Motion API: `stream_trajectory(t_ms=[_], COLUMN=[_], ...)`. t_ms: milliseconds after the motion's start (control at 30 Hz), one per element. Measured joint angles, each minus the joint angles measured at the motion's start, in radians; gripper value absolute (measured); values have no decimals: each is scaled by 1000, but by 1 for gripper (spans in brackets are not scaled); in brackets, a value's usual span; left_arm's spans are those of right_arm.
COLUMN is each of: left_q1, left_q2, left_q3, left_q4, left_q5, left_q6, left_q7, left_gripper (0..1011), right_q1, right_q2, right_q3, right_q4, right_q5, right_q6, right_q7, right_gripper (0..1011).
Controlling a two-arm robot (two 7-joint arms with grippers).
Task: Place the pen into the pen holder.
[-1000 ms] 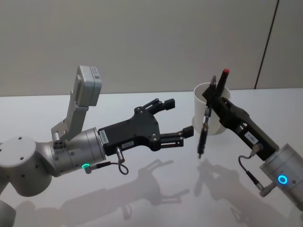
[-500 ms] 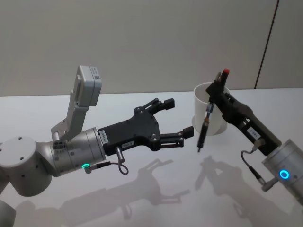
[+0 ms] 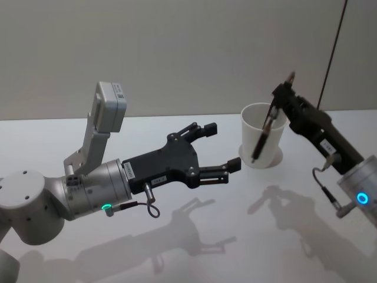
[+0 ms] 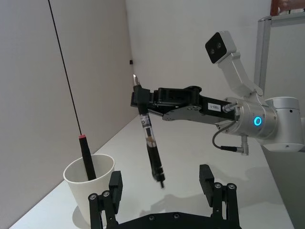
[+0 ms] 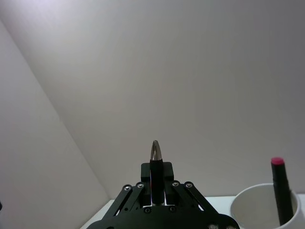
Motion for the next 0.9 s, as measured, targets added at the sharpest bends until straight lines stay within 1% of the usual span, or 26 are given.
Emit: stream_trajectory(t_ms=[100,200,500,733,767,900], left_q1=[0,0,0,0,0,0], left_q2=[0,0,0,0,0,0], left_q3=[0,0,0,0,0,0], left_q4=[0,0,0,0,0,0], left_q5=[0,0,0,0,0,0], left_q6=[0,0,0,0,0,0], left_q7=[0,0,0,0,0,0], left_gripper=[1001,1001,1001,1001,1001,1001], right_q1=[18,30,84,118,128,151], right_q2=[2,3,-1,-5,-7,-10], right_q3=[6,10,20,26,28,31], right_q4=[9,15,49,75,84,106], right_q5=[-26,-42,-123,-169,-181,-207], right_q6=[-16,-25,-72,-93,-98,-109], right_q7=[-6,-9,-25,-36,-39,-44], right_gripper=[153,153,153,153,154,153])
